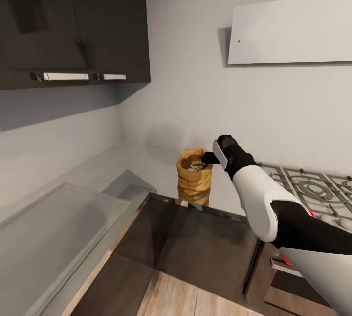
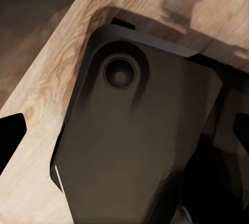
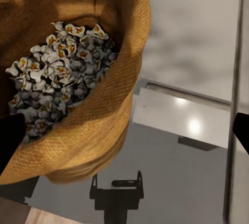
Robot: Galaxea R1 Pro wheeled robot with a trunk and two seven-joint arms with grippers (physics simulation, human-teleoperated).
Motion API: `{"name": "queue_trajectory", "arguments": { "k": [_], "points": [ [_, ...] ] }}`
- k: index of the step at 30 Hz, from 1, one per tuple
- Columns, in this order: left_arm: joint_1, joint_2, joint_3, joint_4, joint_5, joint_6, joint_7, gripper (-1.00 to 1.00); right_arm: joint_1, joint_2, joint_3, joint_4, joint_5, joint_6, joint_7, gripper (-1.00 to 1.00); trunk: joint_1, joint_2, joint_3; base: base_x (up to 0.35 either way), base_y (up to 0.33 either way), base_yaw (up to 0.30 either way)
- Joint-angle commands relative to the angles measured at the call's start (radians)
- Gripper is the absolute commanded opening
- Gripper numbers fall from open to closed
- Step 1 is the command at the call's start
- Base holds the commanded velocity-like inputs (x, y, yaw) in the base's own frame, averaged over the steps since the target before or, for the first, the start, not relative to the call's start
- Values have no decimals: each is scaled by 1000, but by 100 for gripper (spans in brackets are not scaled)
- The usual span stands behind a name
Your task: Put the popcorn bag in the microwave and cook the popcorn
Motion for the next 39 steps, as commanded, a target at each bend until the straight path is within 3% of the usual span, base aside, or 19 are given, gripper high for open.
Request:
{"name": "queue_trajectory", "arguments": {
  "k": [1, 6, 9, 13, 27, 39],
  "points": [
    [0, 0, -1, -1, 6, -1, -2, 100, -1, 1, -7, -1, 7, 4, 0, 100, 0, -1, -1, 99, 0, 0],
    [0, 1, -1, -1, 6, -4, -2, 100, -1, 1, -7, 12, 1, -23, 0, 100, 0, -1, -1, 41, 0, 0],
    [0, 1, 0, -1, 6, -5, -2, 100, -1, 1, -7, 67, -5, -81, 0, 100, 0, -1, -1, 3, 0, 0],
    [0, 1, 0, -1, 6, -5, -2, 100, -1, 1, -7, 171, -6, -218, 2, 100, 0, -1, -1, 0, 0, 0],
    [0, 0, 6, -1, 9, -2, -2, 100, -1, 1, -7, 177, 0, -228, 2, 100, 0, -1, -1, 2, 0, 0],
    [0, 1, 5, -1, 7, 4, -3, 100, -1, 1, -8, 197, -8, -230, 2, 100, 0, -1, -1, 205, 0, 0]
  ]
}}
